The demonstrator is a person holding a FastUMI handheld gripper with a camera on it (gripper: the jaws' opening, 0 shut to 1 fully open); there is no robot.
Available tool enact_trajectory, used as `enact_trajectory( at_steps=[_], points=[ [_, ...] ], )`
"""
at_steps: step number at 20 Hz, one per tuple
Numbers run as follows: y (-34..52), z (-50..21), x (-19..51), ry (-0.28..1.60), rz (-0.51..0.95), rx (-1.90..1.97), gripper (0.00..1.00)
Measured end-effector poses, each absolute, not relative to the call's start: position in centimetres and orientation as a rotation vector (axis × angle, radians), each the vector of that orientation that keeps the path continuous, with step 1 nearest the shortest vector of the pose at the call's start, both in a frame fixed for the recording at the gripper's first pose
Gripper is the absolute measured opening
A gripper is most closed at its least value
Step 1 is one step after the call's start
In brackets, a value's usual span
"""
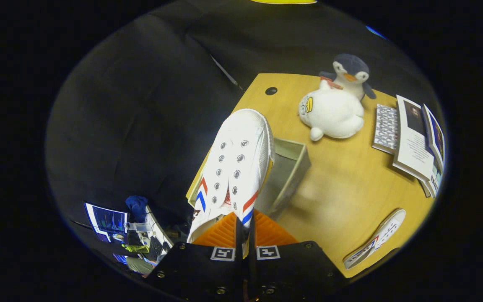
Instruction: Open the storage box then place both shoes into the box .Put the left shoe in first, then the right shoe, with the right side of both shoes facing outward in a uniform manner.
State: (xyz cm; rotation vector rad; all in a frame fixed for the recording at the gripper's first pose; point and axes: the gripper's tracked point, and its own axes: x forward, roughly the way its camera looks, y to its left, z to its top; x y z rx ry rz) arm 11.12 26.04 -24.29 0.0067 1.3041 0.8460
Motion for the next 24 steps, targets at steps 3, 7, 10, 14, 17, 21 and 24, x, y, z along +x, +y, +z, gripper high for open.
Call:
enact_trajectory(
  at_steps=[3, 7, 10, 14, 17, 21, 24],
  points=[
    [28.5, -27.4, 11.0, 1.345, 0.837, -0.09, 0.04],
    [30.1, -31.1, 11.1, 1.379, 0.765, -0.203, 0.04],
    [31.7, -31.1, 10.7, 1.4, 0.781, -0.137, 0.22],
    [31.2, -28.9, 11.6, 1.338, 0.803, -0.17, 0.67],
    [30.4, -27.4, 11.7, 1.314, 0.805, -0.157, 0.8],
    [28.7, -25.4, 12.0, 1.293, 0.8, -0.12, 0.8],
    [26.7, -24.6, 12.3, 1.288, 0.784, -0.089, 0.8]
  ],
)
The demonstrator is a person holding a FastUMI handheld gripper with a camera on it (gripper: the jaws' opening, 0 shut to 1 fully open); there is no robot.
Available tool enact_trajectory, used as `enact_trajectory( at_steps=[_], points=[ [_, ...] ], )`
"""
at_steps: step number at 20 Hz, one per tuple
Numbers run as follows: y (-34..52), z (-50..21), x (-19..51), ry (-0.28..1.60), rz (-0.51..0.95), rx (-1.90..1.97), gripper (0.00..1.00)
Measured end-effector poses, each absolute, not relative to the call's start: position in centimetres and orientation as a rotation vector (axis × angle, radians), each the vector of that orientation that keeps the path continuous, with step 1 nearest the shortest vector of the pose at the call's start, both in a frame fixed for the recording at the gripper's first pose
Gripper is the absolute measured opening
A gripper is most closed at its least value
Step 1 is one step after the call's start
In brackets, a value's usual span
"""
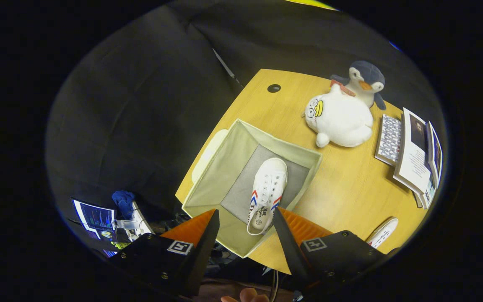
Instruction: Open the storage box then place both shoes into the box .Put the left shoe in first, then the right shoe, with the right side of both shoes facing outward in a uniform manner.
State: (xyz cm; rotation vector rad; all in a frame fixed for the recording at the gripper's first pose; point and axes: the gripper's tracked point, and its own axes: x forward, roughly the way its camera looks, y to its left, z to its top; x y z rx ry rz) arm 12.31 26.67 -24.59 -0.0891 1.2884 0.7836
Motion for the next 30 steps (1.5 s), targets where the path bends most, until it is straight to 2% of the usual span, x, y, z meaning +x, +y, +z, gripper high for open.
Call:
enact_trajectory(
  at_steps=[11, 30],
  points=[
    [15.9, -25.3, 13.2, 1.302, 0.647, 0.031, 0.8],
    [-2.9, -32.1, 11.7, 1.374, 0.311, 0.201, 0.8]
  ],
)
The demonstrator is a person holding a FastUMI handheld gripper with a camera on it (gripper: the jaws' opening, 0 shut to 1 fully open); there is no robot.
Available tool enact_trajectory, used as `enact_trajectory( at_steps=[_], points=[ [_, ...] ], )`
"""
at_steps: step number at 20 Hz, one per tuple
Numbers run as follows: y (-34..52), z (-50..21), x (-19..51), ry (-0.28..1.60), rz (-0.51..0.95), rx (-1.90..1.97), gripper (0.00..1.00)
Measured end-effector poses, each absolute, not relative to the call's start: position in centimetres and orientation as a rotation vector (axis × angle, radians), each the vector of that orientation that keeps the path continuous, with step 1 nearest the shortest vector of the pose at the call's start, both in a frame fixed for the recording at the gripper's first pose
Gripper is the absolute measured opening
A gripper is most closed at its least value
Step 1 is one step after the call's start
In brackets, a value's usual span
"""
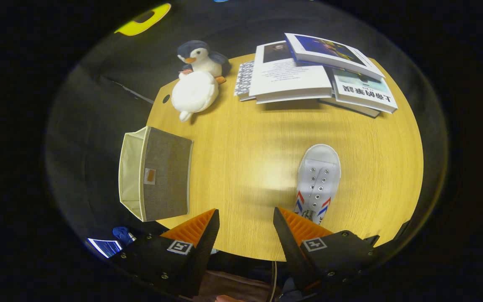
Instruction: Open the storage box then place both shoes into the box .Put the left shoe in first, then the right shoe, with the right side of both shoes facing outward in a uniform manner.
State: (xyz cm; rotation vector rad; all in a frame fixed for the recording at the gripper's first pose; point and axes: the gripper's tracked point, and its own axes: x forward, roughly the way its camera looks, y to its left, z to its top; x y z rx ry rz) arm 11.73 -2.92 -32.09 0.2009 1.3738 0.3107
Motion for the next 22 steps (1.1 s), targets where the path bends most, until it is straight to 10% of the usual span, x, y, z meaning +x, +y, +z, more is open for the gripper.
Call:
enact_trajectory(
  at_steps=[22],
  points=[
    [-14.4, -43.2, 9.4, 1.506, 0.094, 0.108, 0.8]
  ],
)
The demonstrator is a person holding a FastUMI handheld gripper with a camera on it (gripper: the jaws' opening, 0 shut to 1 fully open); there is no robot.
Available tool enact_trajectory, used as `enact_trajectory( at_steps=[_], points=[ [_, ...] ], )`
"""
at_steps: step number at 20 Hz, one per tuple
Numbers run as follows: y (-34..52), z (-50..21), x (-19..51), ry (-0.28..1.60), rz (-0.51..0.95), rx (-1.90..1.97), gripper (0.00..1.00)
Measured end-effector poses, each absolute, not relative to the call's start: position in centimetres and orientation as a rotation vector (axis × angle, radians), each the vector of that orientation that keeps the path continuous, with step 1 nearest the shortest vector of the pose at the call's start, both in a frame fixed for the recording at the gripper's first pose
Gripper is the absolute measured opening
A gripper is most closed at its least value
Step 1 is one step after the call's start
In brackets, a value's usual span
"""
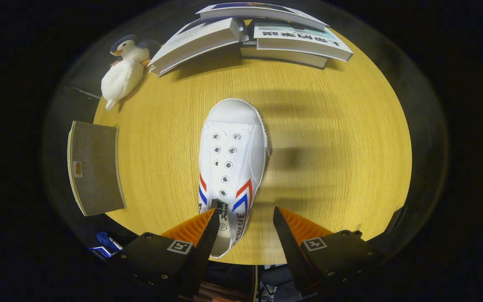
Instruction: Open the storage box then place both shoes into the box .Put the left shoe in first, then the right shoe, with the right side of both shoes facing outward in a uniform manner.
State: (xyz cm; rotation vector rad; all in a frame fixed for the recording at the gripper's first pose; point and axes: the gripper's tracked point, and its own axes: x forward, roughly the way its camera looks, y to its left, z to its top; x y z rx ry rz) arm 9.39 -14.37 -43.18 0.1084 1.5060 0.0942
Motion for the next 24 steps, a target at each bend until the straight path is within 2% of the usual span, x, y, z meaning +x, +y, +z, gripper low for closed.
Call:
enact_trajectory(
  at_steps=[4, 8, 11, 12, 17, 24],
  points=[
    [-14.4, -44.9, 10.3, 1.501, 0.092, 0.034, 0.8],
    [-14.4, -45.9, 10.3, 1.479, 0.141, -0.068, 0.47],
    [-15.6, -45.7, 10.4, 1.462, 0.07, -0.083, 0.05],
    [-15.5, -46.0, 10.0, 1.469, 0.072, -0.066, 0.01],
    [-13.4, -44.3, 9.1, 1.513, 0.1, 0.134, 0.0],
    [-11.0, -40.1, 10.3, 1.442, 0.134, 0.062, 0.0]
  ],
)
